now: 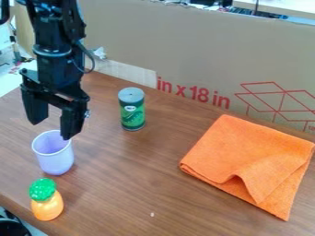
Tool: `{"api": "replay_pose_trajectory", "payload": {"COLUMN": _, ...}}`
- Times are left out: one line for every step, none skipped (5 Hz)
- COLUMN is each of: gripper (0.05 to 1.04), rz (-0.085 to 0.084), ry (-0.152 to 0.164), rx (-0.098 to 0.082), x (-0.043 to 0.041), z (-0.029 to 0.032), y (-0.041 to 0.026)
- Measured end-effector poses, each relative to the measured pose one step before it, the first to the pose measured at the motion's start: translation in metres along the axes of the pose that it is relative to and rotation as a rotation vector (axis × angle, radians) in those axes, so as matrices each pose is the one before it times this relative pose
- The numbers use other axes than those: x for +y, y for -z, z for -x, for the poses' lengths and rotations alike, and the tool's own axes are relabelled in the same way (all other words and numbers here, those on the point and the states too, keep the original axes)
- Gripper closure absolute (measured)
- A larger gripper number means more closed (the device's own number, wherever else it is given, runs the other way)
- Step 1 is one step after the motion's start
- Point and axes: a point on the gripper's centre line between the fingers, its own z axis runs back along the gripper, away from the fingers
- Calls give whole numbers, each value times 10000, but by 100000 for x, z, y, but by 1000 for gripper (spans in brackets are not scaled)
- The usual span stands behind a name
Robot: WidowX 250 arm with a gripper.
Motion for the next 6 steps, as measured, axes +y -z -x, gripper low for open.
{"api": "replay_pose_trajectory", "payload": {"gripper": 83, "rz": 39, "ry": 177, "rx": 126, "x": -253, "z": 197, "y": 1180}}
{"api": "replay_pose_trajectory", "payload": {"gripper": 83, "rz": 271, "ry": 318, "rx": 118, "x": -514, "z": -148, "y": 1274}}
{"api": "replay_pose_trajectory", "payload": {"gripper": 83, "rz": 100, "ry": 125, "rx": 8, "x": -158, "z": -258, "y": 524}}
{"api": "replay_pose_trajectory", "payload": {"gripper": 83, "rz": 61, "ry": 28, "rx": 93, "x": -71, "z": -420, "y": 1035}}
{"api": "replay_pose_trajectory", "payload": {"gripper": 83, "rz": 193, "ry": 151, "rx": 130, "x": -209, "z": -248, "y": 941}}
{"api": "replay_pose_trajectory", "payload": {"gripper": 115, "rz": 230, "ry": -66, "rx": 209, "x": 76, "z": -97, "y": 1109}}
